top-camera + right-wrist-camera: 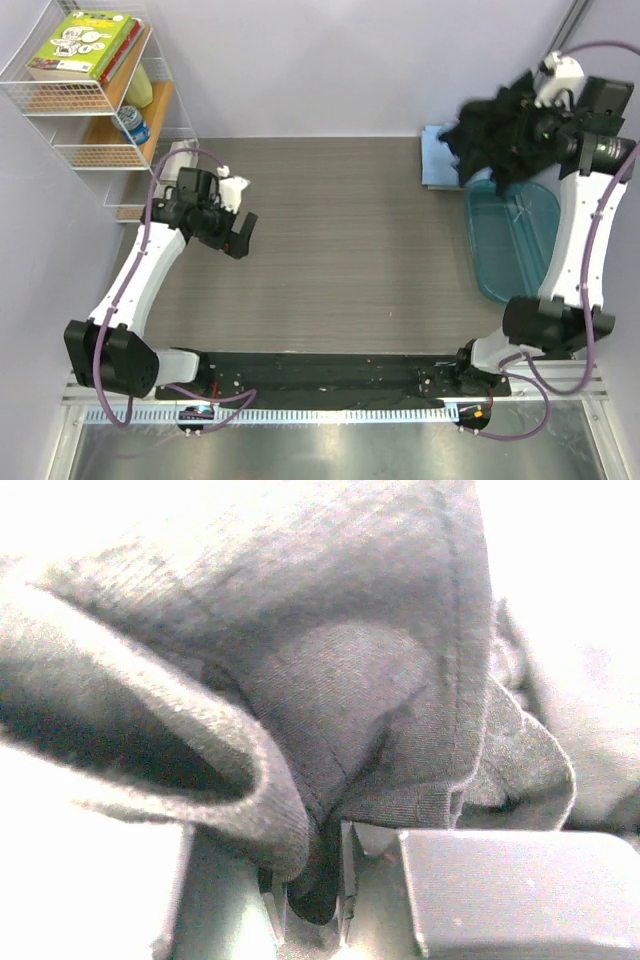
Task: Fold and stack the long sleeve shirts
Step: Grab the shirt from the pile, then move the shirt to the center of the board
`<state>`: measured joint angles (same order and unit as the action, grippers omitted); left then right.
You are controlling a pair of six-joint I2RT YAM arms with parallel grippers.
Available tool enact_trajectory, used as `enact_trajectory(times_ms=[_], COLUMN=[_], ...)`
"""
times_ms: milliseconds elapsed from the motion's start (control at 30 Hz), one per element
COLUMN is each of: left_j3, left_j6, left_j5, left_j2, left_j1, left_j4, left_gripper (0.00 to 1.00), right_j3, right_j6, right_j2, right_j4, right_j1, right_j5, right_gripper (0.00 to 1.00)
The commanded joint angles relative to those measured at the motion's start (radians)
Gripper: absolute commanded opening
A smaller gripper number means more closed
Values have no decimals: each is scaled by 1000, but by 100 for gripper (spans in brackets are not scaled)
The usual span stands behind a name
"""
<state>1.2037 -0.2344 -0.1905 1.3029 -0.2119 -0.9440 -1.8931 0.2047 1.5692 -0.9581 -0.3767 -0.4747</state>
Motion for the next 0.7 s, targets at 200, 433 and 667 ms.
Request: enact_trajectory(times_ms=[200, 433, 667], left_j3=[145, 111, 48], left_j6=[99, 101, -55], left_j5=[-173, -196, -268], left_j2=[-57, -94, -45], left_j1=[245, 287, 283], left_j4=[11, 11, -41], left_gripper=[100, 100, 100], right_j3=[-109, 164, 451], right_j6=[-209, -87, -30], right_j2=[-52, -63, -65], right_j4=[90, 71, 156], right_j1=[496, 579, 608], right_j5=[-355, -122, -44], right_gripper=[1, 100, 100])
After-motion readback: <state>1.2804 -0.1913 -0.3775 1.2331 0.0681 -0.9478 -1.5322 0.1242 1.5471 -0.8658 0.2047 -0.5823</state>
